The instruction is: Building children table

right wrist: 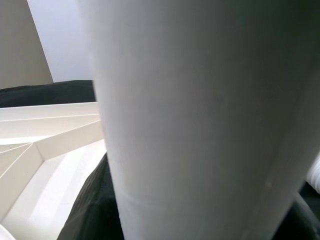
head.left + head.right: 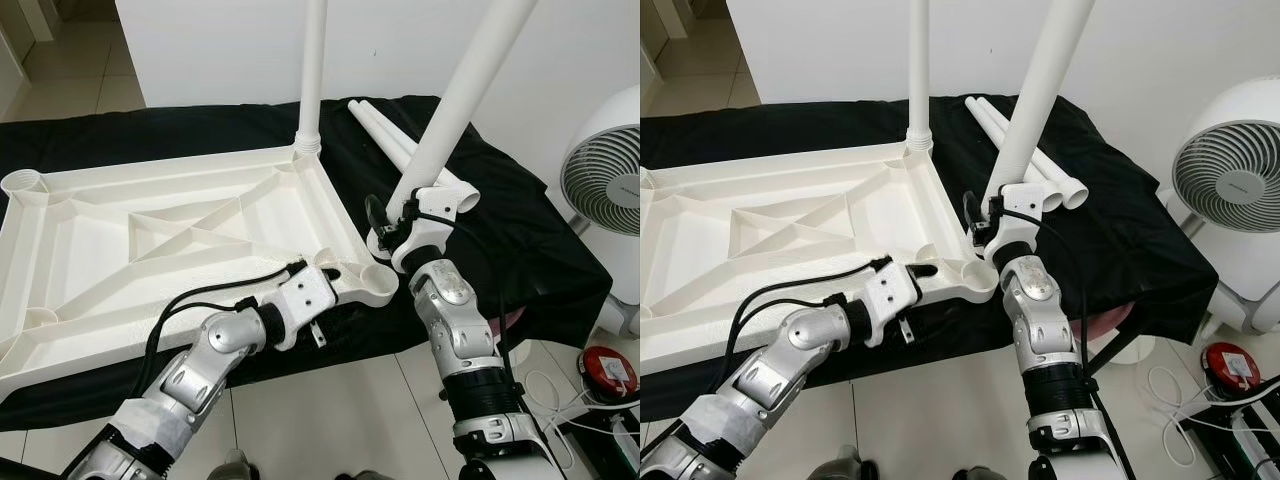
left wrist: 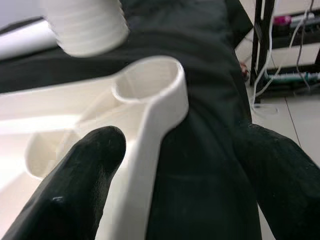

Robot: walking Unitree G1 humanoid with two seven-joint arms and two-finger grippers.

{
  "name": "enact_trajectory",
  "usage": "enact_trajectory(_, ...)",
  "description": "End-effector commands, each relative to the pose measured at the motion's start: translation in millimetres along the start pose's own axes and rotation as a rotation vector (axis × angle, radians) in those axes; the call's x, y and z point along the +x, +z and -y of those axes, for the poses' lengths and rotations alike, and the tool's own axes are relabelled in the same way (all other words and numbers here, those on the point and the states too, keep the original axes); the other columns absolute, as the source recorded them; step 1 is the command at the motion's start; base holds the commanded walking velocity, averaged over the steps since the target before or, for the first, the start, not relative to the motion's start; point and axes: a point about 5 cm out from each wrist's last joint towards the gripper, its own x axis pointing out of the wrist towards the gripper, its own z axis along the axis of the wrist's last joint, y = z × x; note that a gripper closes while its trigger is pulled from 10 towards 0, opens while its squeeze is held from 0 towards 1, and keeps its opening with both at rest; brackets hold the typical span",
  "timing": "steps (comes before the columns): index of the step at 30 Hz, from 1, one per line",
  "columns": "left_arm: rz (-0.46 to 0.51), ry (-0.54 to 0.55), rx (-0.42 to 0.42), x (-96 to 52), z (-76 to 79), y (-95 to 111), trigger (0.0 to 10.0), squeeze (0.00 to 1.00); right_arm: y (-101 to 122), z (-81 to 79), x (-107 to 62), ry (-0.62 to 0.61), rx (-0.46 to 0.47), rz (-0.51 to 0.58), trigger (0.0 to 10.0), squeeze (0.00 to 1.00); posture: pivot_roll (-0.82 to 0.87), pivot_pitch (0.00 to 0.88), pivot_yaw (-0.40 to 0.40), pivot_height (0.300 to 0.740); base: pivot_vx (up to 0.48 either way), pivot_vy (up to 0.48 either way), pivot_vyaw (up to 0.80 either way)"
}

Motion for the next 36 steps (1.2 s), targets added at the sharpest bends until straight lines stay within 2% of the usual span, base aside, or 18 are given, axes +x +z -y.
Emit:
enact_trajectory(1,-0.018,0.006,0.022,2.8,-0.4,-2.0,10.0,0.00,1.2,1.9,0.7,0.003,-0.015,0.010,10.0,0.00,0.02,0.029,-0.033,0.740,0.000,0.000,0.00)
enact_trajectory(3,-0.024,0.036,-0.005,3.6,-5.1,-3.0,10.0,0.00,-0.4,3.0,-0.4,0.000,-0.010,-0.001,10.0,0.00,0.02,0.043,-0.035,0.740,0.000,0.000,0.00)
enact_trajectory(6,-0.005,0.124,-0.127,4.0,-19.1,-0.5,10.0,0.00,-0.4,0.6,-3.8,0.031,-0.026,-0.014,10.0,0.00,0.01,0.053,-0.041,0.740,0.000,0.000,0.00)
enact_trajectory(8,0.000,0.127,-0.142,3.8,-21.0,-0.6,10.0,0.00,-1.2,-0.5,-4.9,0.043,-0.030,-0.017,10.0,0.00,0.01,0.053,-0.041,0.740,0.000,0.000,0.00)
enact_trajectory(12,-0.020,0.151,-0.107,4.8,-22.7,-3.9,10.0,0.00,-8.8,-4.3,-11.7,0.098,-0.054,-0.042,10.0,0.00,0.01,0.037,-0.033,0.740,0.000,0.000,0.00)
enact_trajectory(19,0.004,0.144,-0.112,9.3,-21.2,2.7,10.0,0.00,-19.7,-11.1,-25.3,0.162,-0.044,-0.086,10.0,0.00,0.02,0.008,-0.042,0.740,0.000,0.000,0.00)
enact_trajectory(23,0.004,0.162,-0.127,7.9,-25.7,4.0,10.0,0.00,-30.3,-15.5,-34.6,0.195,-0.036,-0.133,10.0,0.00,0.02,0.003,-0.048,0.740,0.000,0.000,0.00)
enact_trajectory(25,0.004,0.162,-0.127,7.9,-25.7,4.0,10.0,0.00,-30.3,-15.5,-34.6,0.195,-0.036,-0.133,10.0,0.00,0.02,0.003,-0.048,0.740,0.000,0.000,0.00)
enact_trajectory(31,0.095,0.146,-0.227,1.4,-26.3,16.7,10.0,0.00,-39.1,-4.6,-38.4,0.185,-0.001,-0.166,10.0,0.00,-0.01,0.000,-0.030,0.740,0.000,0.000,0.00)
enact_trajectory(36,0.085,0.146,-0.230,2.2,-25.6,15.6,10.0,0.00,-43.0,3.7,-37.3,0.140,0.056,-0.189,10.0,0.00,-0.01,0.008,-0.030,0.740,0.000,0.000,0.00)
